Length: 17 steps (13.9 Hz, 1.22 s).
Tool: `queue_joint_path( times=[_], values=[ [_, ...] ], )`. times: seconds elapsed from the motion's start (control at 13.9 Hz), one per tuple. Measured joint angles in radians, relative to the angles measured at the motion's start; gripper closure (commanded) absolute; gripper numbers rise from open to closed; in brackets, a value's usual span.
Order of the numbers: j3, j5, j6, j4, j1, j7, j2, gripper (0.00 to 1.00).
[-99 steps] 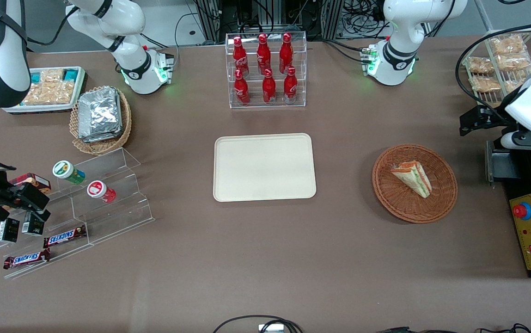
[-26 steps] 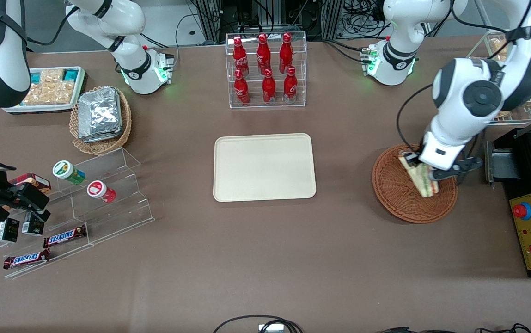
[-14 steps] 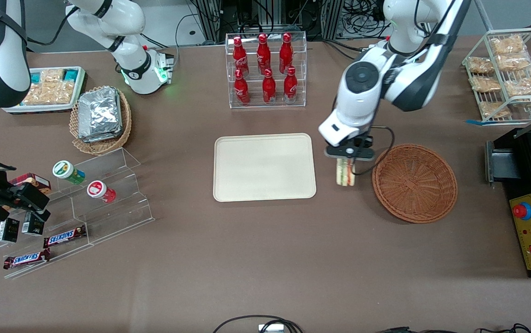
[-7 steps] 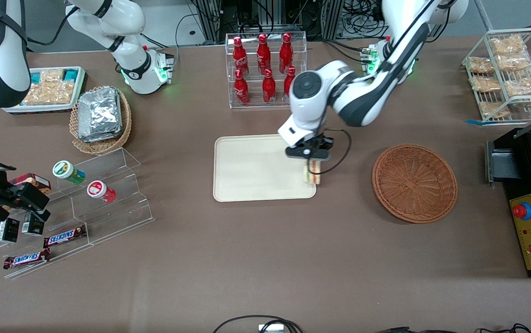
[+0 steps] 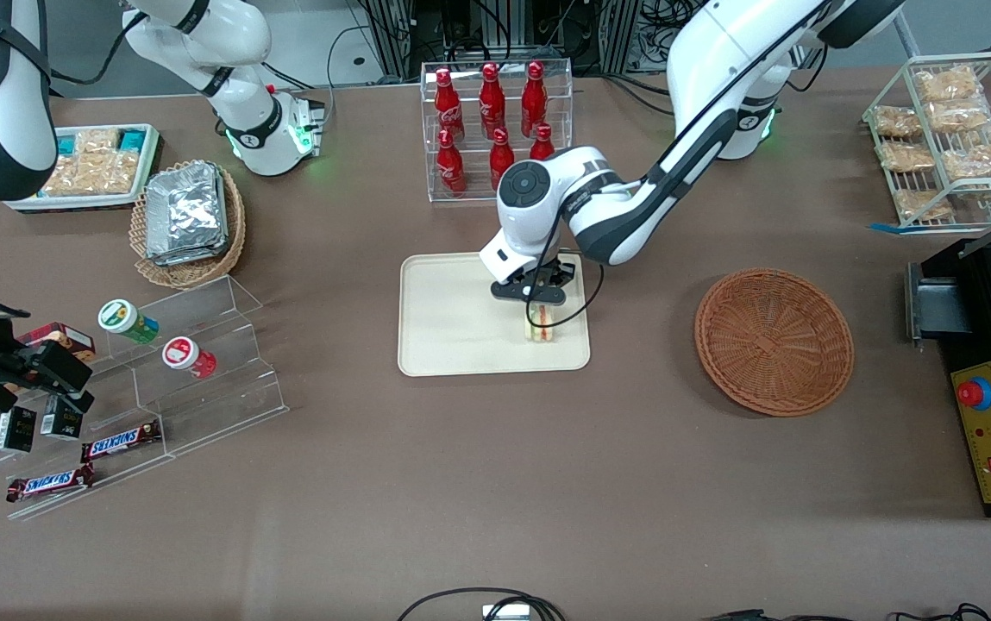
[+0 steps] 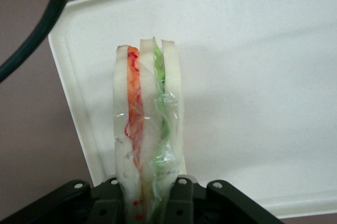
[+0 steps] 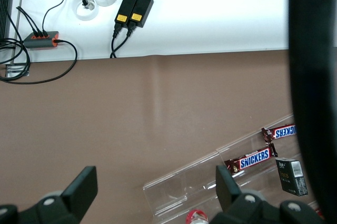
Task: Place sandwich from basket to tray
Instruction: 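Lower the sandwich onto the tray and open the left gripper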
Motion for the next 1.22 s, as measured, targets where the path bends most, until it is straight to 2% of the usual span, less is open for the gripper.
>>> queue_joint_path(
  times=[0.22, 0.36, 0.43, 0.65, 0.72, 1.22],
  values=[
    [0.002, 0.01, 0.0, 0.0, 0.0, -0.013, 0.03, 1.0],
    [0.002, 0.012, 0.001, 0.0, 0.0, -0.017, 0.04, 0.86],
    [0.002, 0.013, 0.001, 0.001, 0.0, -0.022, 0.04, 0.72],
    [0.002, 0.014, 0.001, 0.002, 0.0, -0.05, 0.04, 0.13],
    [0.002, 0.014, 0.001, 0.003, 0.0, -0.054, 0.04, 0.0],
    [0.002, 0.014, 0.001, 0.036, 0.001, -0.078, 0.04, 0.0]
  ],
)
